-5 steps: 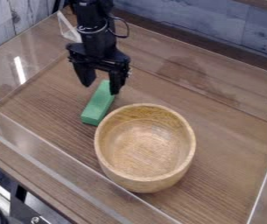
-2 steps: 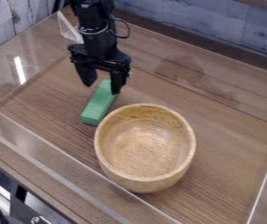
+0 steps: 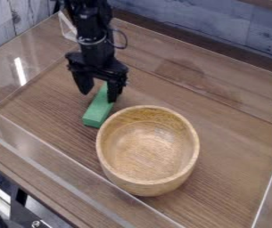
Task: Put green stick into wooden bowl
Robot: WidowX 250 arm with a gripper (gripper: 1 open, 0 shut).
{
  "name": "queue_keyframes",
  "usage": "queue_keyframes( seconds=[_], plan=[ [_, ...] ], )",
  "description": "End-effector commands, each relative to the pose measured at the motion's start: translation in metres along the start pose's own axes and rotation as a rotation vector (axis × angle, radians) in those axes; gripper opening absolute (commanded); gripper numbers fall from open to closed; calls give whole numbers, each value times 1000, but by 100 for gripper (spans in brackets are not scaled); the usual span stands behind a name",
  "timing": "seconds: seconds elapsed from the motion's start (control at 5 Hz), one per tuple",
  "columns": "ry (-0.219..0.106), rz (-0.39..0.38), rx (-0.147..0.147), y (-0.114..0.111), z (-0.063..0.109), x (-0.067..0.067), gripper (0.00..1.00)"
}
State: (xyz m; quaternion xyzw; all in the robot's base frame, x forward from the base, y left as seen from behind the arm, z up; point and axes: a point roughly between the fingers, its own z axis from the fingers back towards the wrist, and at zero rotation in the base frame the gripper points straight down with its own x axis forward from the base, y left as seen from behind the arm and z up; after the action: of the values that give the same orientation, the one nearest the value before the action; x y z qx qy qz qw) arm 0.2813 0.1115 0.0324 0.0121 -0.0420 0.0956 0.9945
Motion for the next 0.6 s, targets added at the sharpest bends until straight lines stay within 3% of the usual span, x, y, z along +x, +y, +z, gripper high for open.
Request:
queue_keyframes(
  seconds=[0.0, 0.2, 0.4],
  plan=[
    [-14, 6, 23, 5, -2, 1, 100],
    [-4, 9, 33, 7, -3, -1, 100],
    [-1, 12, 35, 7, -4, -1, 0]
  ],
)
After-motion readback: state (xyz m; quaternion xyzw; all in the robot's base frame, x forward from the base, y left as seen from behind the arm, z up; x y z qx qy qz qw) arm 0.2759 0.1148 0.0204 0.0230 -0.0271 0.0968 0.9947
